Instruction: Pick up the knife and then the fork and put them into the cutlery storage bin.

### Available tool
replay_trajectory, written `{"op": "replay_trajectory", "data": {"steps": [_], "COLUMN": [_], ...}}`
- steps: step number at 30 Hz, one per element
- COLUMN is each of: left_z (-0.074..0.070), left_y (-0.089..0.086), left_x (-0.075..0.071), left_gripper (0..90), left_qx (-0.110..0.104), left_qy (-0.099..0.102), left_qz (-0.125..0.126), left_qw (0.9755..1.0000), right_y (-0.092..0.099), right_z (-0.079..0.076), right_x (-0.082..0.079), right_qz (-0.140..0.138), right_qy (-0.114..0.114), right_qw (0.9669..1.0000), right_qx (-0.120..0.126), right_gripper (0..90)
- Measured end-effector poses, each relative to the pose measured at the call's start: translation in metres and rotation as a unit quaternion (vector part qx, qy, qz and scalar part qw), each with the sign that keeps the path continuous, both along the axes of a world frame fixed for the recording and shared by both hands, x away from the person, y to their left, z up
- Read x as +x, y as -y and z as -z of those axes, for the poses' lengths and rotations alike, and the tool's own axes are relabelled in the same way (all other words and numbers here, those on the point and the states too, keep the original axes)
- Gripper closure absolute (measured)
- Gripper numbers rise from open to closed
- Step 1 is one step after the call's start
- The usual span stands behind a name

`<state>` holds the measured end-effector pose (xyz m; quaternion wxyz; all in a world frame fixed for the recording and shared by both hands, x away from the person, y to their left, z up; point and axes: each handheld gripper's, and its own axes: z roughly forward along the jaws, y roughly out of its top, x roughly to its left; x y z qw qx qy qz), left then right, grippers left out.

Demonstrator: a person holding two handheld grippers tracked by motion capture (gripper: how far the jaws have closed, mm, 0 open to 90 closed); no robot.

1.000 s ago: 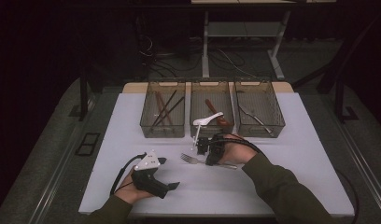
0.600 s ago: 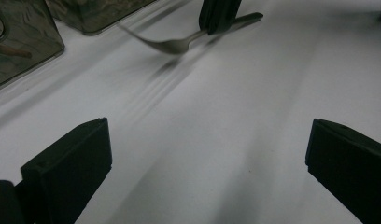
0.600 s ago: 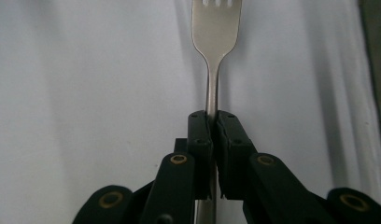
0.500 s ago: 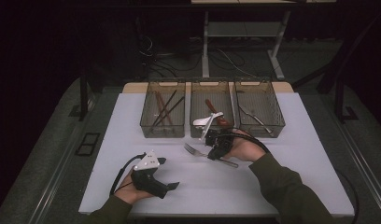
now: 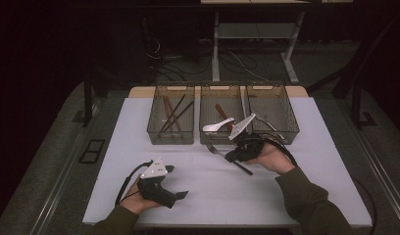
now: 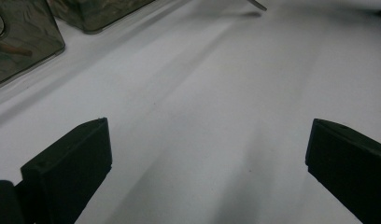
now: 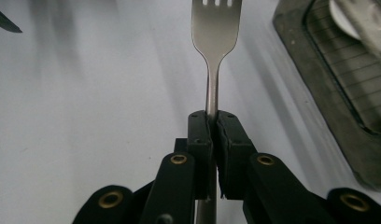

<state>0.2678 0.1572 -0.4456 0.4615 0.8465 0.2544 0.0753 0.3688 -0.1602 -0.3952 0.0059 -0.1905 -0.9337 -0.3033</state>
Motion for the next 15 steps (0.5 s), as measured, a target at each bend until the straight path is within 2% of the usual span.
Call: {"op": "replay_trajectory", "data": {"steps": [6,9,10,12,15], "left_z": [0.0,0.0,0.0,0.0,0.0], "left_y": [-0.001,-0.001,-0.001,-0.001,-0.001], "left_x": [-0.001,-0.001,-0.001,-0.001,-0.001], "left_gripper": [0.0,0.0,0.0,0.0,0.0], "left_qx": [-0.003,-0.003,-0.003,-0.003,-0.003], "left_qy": [-0.001,0.0,0.0,0.0,0.0], "left_qz": [0.0,0.002,0.002,0.003,0.003], "left_qw": [1.0,1.0,1.0,1.0,1.0], "right_y": [0.016,0.022,0.024,0.026,0.029], "right_z": [-0.004,-0.006,-0.007,-0.009,-0.011], "right_x": [0.004,0.005,0.006,0.006,0.006], "right_qz": [0.025,0.038,0.035,0.046,0.054], "right_qy": [0.009,0.004,0.012,0.01,0.013], "right_qw": [0.9988,0.9971,0.9972,0.9957,0.9946], "right_qx": [0.041,0.066,0.065,0.079,0.087], "right_gripper": [84.6,84.7,84.6,84.7,84.6]}}
